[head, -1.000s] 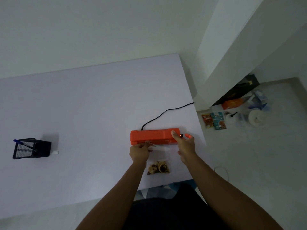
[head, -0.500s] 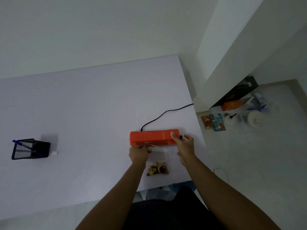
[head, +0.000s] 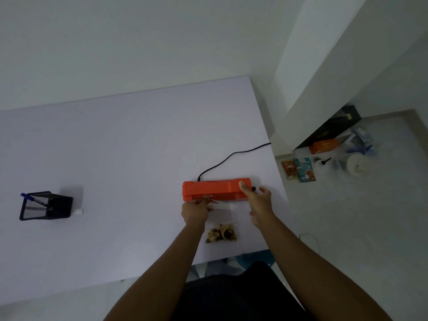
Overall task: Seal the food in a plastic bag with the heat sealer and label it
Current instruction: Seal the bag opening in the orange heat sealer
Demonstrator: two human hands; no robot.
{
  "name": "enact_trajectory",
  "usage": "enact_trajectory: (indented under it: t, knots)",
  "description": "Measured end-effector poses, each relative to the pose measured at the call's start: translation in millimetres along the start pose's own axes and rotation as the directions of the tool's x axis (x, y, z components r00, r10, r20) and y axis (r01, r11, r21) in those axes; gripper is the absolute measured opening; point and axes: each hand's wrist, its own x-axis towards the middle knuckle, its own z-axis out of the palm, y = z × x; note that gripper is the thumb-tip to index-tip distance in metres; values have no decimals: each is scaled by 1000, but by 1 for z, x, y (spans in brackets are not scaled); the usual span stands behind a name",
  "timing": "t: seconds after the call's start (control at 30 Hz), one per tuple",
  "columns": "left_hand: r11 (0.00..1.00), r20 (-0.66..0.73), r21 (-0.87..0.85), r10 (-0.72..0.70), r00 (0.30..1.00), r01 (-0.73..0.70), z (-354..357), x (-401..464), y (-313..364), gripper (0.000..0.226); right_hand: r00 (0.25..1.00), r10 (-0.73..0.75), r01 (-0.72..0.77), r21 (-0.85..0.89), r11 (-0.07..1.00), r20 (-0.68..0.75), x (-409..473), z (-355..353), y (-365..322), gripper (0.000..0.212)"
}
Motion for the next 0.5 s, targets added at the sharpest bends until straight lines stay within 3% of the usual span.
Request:
enact_trajectory:
  t: [0.1,0.3,0.4,0.5]
  knots:
    - [1000,0,7,-6,1000,6,0,-1,2,21,999,-33,32,-27,999,-20,-3,-1,-4,95]
    - [1000,2,14,-20,1000,20,-1,-1,1,24,936,-352,339,-192,921,-33,-26,6,-6,54]
    - [1000,-9,17,-16,1000,16,-2,-2,4,23,890,-451,455,-151,877,62,-50,14,-11,32]
    - [999,-7,39,-6,1000,6,-3,-4,6,19,853,-469,491,-47,870,229,-76,28,-13,31]
